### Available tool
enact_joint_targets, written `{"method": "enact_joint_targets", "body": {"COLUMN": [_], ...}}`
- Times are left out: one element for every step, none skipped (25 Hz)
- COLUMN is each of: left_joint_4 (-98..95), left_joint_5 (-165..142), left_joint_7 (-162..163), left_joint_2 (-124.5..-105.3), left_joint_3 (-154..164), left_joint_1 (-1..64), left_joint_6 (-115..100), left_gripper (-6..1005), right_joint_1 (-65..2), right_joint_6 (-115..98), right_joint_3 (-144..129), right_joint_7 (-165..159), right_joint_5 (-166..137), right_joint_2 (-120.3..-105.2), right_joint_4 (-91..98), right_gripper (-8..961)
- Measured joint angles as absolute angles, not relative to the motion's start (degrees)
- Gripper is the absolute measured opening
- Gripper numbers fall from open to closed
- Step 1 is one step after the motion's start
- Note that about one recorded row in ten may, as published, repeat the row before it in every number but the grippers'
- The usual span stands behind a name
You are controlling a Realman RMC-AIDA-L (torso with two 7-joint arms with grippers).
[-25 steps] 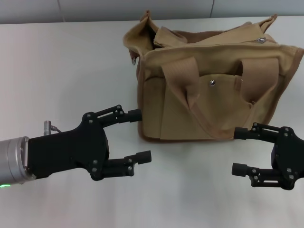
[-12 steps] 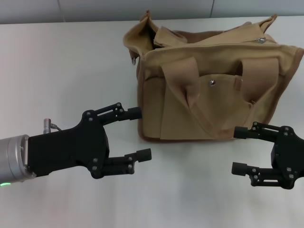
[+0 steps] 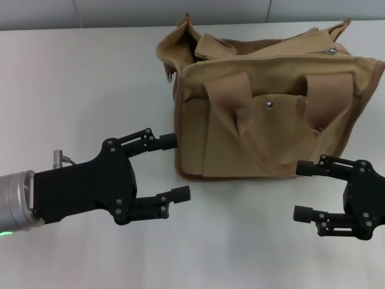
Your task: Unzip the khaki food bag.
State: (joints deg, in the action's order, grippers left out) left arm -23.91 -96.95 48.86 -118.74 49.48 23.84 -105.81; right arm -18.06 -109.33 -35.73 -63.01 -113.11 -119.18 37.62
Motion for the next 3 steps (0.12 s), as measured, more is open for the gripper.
{"method": "enact_joint_targets", "body": {"left_joint_4": [-23.9, -23.9, -23.9], "left_joint_5": [-96.8, -96.8, -96.8], "left_joint_7": [48.6, 48.5, 48.5], "left_joint_2": [-118.74, -118.74, -118.74], "left_joint_3": [49.5, 49.5, 49.5], "left_joint_1": [23.6, 23.5, 23.5], "left_joint_6": [-105.8, -105.8, -105.8], "left_gripper": [810, 810, 810], "right_joint_1": [-17.9, -17.9, -17.9], "right_joint_6": [-109.3, -109.3, -109.3], "right_joint_3": [-35.7, -35.7, -35.7], "right_joint_7": [-63.0, -63.0, -63.0], "right_joint_5": [-113.1, -113.1, -113.0], "right_joint_2": [-119.18, -119.18, -119.20], "right_joint_4": [37.6, 37.6, 37.6], "right_gripper": [801, 801, 801]}}
